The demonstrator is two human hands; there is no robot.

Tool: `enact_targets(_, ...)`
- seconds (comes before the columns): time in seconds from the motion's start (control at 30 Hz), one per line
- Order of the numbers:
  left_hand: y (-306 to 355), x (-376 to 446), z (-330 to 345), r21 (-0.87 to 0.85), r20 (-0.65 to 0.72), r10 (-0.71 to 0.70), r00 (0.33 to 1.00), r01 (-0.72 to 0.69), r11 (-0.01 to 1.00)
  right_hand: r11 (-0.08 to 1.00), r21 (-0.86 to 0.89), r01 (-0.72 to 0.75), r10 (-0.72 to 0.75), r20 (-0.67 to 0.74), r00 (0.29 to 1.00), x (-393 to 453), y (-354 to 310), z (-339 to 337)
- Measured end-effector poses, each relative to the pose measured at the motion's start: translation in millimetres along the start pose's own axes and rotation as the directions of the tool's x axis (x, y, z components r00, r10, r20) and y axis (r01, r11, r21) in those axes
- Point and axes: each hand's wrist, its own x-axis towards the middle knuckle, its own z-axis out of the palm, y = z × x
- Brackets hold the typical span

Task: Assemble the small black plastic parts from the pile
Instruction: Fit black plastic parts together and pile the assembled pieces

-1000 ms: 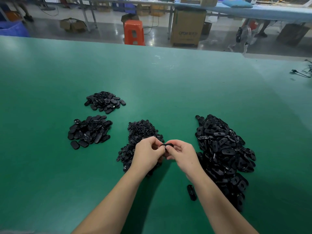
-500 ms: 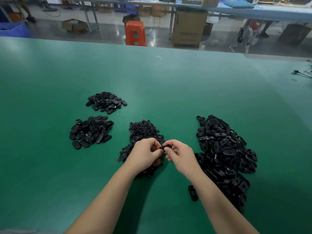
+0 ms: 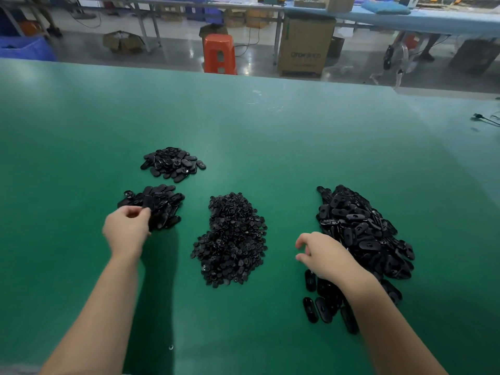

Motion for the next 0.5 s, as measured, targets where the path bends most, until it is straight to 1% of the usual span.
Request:
enact_targets(0.17,-2.7,24.3,-6.2,0.075,-0.054,-0.008,0.999,0.012,0.997,0.999,-0.045,-0.017,0.019,0.057,0.998,-1.6,5.5,-1.6)
enact_targets(0.3,-3.3,29.4,-2.9,0.129,-0.053,0.027,0.998,-0.02,0.991,0.998,-0.06,0.0,0.012,0.199,0.98,-5.0,1.8,-3.3)
enact_targets(0.37,-3.1,29.2,-1.7,0.125,-0.06,0.046,0.997,-0.038,0.991,0.995,-0.1,0.023,0.005,0.271,0.962,-7.6,-0.4,-2.7)
enact_targets(0.5,-0.8,19.2,1.7,0.111,-0.062,0.105,0.993,-0.098,0.989,0.972,-0.222,0.081,0.005,0.362,0.932,-12.2,-6.9,-0.5)
